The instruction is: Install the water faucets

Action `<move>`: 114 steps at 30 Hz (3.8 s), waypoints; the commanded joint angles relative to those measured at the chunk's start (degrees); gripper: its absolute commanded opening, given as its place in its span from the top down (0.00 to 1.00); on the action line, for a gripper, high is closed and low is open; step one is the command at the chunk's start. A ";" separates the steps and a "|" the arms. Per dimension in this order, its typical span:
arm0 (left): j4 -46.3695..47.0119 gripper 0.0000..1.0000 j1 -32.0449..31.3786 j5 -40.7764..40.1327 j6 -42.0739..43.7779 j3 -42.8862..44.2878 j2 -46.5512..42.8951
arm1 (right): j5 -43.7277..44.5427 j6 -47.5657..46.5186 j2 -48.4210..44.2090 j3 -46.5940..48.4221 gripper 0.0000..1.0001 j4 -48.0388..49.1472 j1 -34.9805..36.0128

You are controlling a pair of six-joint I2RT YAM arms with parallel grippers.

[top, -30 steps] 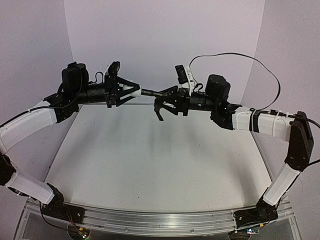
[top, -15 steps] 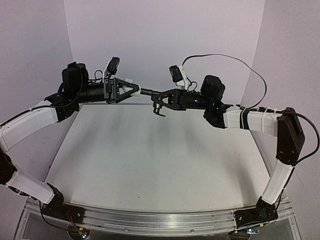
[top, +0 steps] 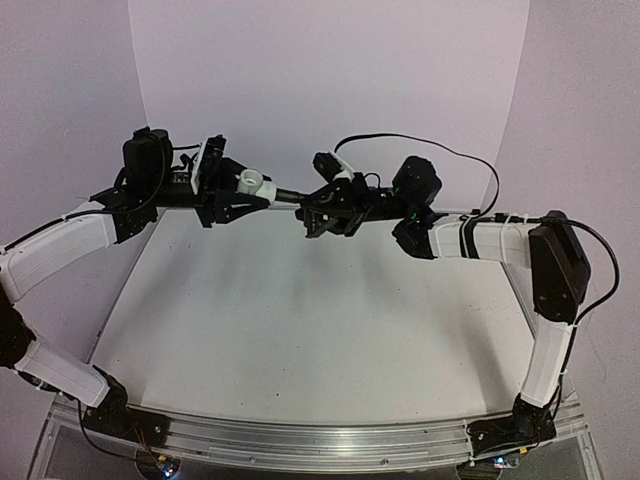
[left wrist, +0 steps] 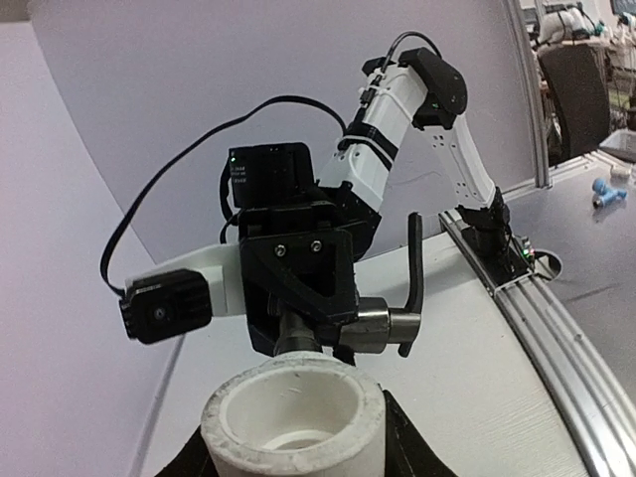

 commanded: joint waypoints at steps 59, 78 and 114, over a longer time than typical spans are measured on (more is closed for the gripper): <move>11.12 1.00 -2.38 -19.68 -97.72 -4.19 -3.07 | 33.45 -85.44 -18.60 -2.62 0.48 -32.67 5.42; 14.63 1.00 -2.46 3.85 -40.84 -2.77 -4.23 | 25.64 -36.90 -7.75 5.69 1.00 -29.12 3.07; 16.22 1.00 3.33 -9.19 -86.74 1.91 0.33 | 39.52 -85.50 -30.76 -11.20 0.04 -52.34 1.17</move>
